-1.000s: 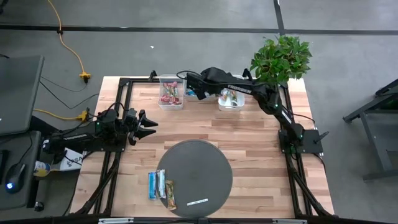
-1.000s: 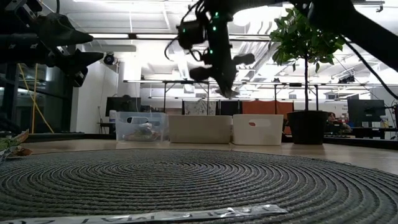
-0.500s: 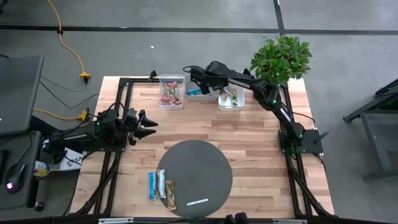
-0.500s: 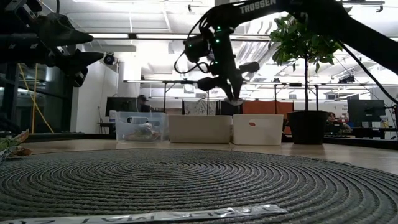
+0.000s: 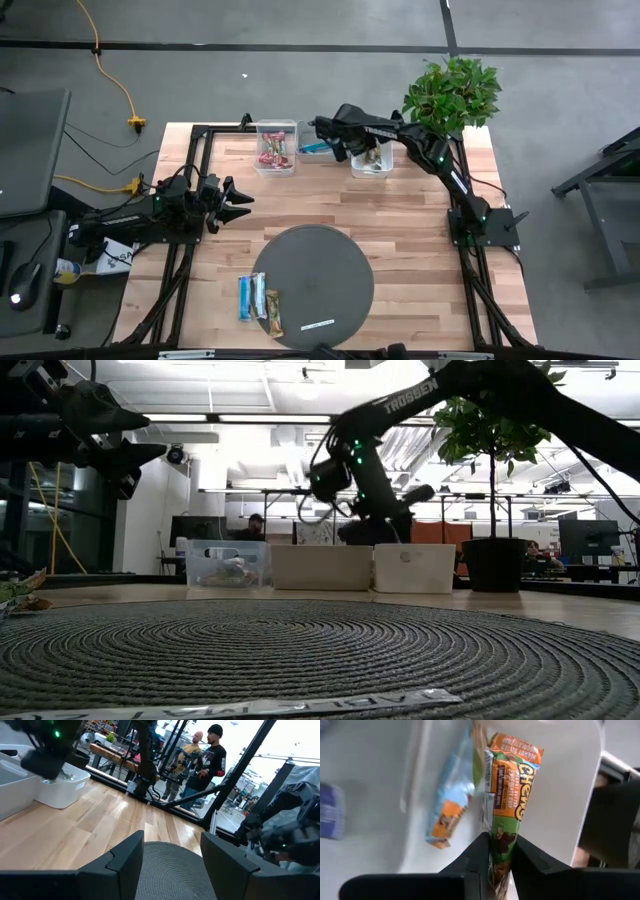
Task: Pick and place Granola Bars by type
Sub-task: Put the orange granola bar into the white bin, then put the blue granola bar into the gray bin
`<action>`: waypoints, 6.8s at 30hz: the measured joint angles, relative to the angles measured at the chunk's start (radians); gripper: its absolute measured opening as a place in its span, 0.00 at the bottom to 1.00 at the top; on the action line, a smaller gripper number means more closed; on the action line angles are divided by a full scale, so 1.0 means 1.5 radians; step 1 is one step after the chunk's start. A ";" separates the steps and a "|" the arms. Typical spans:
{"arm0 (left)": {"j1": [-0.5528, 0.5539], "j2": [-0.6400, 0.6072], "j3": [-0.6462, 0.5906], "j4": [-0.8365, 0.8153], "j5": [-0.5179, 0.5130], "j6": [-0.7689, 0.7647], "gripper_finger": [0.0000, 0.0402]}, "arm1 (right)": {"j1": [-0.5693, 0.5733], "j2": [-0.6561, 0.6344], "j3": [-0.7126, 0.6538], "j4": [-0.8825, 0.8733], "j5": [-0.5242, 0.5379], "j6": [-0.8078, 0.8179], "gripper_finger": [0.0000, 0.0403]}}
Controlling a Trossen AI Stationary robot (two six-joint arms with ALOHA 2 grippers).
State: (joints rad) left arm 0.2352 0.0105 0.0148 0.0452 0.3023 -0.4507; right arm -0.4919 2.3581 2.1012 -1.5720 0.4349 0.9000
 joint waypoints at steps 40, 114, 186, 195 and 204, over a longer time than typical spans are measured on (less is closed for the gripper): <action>0.000 0.000 0.000 0.000 0.000 0.000 0.48 | 0.097 -0.085 0.126 0.205 -0.104 -0.119 0.41; 0.000 0.000 0.000 0.002 -0.020 -0.002 0.48 | 0.630 -0.830 -0.975 1.361 0.228 -0.142 0.41; 0.000 0.000 0.387 -0.336 -0.021 -0.055 0.48 | 0.678 -1.037 -1.395 1.557 0.257 -0.173 0.41; 0.000 0.001 0.556 -0.587 -0.125 -0.149 0.48 | 0.678 -1.037 -1.395 1.534 0.335 -0.211 0.41; 0.001 0.096 0.562 -0.607 -0.110 -0.195 0.48 | 0.678 -1.036 -1.395 1.526 0.353 -0.345 0.41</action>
State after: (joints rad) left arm 0.2359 0.1538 0.8574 -0.8659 0.1373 -0.7428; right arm 0.5243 0.8036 0.0090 0.7177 0.9641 0.3826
